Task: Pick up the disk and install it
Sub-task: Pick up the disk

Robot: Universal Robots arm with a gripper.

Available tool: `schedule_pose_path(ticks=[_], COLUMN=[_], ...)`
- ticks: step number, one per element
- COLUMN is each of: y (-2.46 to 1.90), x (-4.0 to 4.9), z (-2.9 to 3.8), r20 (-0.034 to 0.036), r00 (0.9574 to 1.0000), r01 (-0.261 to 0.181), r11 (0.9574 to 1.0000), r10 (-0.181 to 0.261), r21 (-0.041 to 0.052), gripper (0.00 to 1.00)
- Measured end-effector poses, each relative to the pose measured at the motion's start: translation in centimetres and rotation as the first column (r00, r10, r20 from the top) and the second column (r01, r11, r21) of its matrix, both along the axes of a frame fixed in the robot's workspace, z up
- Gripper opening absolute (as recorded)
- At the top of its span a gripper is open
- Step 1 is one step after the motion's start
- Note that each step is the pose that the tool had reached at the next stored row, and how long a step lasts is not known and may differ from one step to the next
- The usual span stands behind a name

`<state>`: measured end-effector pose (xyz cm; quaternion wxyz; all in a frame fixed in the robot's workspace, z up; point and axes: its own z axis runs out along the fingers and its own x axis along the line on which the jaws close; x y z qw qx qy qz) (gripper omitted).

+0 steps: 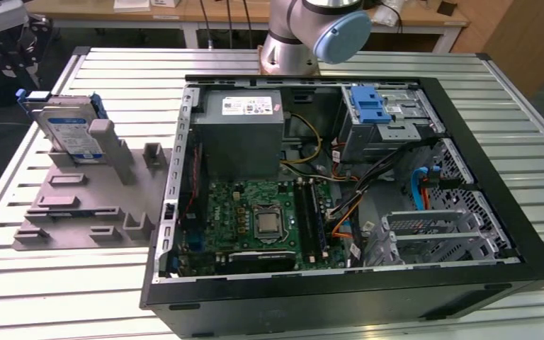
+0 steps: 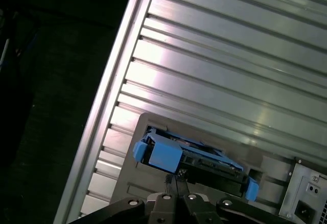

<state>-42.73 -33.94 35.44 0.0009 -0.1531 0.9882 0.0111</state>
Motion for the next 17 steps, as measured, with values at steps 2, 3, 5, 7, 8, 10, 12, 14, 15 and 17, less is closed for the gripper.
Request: schedule_pose_path(ticks=[2,3,5,7,8,10,12,14,15,17], y=[0.0,0.0,0.0,0.0,0.0,0.0,0.0,0.0,0.0,0.0], x=[0.0,0.0,0.0,0.0,0.0,0.0,0.0,0.0,0.0,0.0], z=[0.0,0.0,0.0,0.0,0.0,0.0,0.0,0.0,0.0,0.0], r20=[0.0,0.0,0.0,0.0,0.0,0.0,0.0,0.0,0.0,0.0], r00=[1.0,1.0,1.0,1.0,1.0,1.0,1.0,1.0,1.0,0.9999], r01=[-0.001,-0.001,-0.002,-0.002,-0.002,-0.002,-0.004,-0.005,-0.006,-0.012], r11=[1.0,1.0,1.0,1.0,1.0,1.0,1.0,1.0,1.0,0.9999], r10=[0.001,0.001,0.002,0.002,0.002,0.002,0.004,0.005,0.006,0.012], r21=[0.0,0.0,0.0,0.0,0.0,0.0,0.0,0.0,0.0,0.0], gripper=[0.11,0.11,0.11,0.11,0.11,0.11,0.11,0.11,0.11,0.11])
